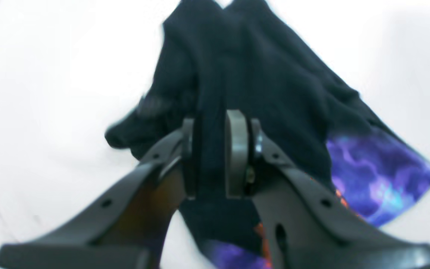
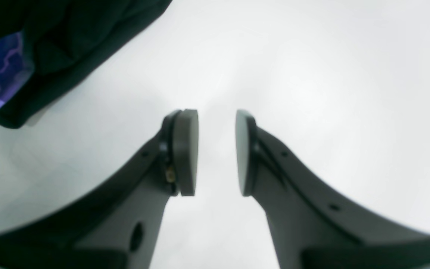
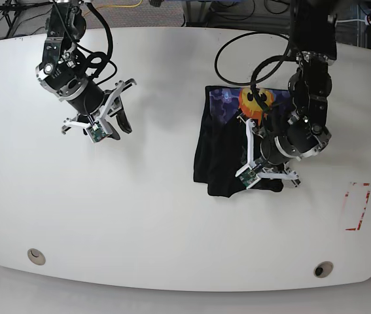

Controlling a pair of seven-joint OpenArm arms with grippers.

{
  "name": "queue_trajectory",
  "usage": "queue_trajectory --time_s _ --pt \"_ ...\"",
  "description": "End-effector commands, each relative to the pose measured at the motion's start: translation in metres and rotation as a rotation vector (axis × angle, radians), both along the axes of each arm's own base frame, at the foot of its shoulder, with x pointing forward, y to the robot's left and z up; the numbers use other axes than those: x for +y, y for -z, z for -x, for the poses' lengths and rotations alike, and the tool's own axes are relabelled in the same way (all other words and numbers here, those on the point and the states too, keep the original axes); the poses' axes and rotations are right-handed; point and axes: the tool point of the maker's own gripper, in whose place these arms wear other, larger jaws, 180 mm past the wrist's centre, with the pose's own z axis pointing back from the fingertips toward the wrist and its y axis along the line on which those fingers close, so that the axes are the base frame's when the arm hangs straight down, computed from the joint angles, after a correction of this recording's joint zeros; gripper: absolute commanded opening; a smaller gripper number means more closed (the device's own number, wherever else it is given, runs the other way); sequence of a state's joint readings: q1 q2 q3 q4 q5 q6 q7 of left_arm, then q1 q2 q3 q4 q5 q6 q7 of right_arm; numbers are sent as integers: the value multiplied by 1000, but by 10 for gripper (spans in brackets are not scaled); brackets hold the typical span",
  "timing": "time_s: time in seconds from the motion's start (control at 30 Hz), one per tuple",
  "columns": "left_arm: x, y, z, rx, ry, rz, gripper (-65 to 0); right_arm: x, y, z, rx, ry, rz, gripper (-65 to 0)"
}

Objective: Fold the T-shirt properly

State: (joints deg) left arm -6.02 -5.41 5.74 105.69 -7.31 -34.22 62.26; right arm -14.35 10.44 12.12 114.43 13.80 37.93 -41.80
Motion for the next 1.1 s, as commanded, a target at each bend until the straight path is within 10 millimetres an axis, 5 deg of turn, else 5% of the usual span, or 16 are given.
queue_trajectory --time_s 0.0,0.2,0.4,0.53,0.77,1.07 --pt "-14 -6 -1 -48 -69 103 -542 2 -15 -6 -55 -13 -16 -490" --pt "-24 4 6 -108 -179 224 -519 3 -16 -7 -58 -15 -17 -490" --pt "-31 23 9 -139 -297 283 -382 3 -16 -8 -59 -16 -17 -490" --pt "-20 40 7 -125 -385 278 -314 5 -16 -8 -60 -18 -20 -490" --pt "-9 81 14 -46 -419 237 -311 5 -16 -8 -59 -18 -20 -490" --pt "41 119 26 16 -420 91 -308 3 -15 -7 -57 -16 -15 -490"
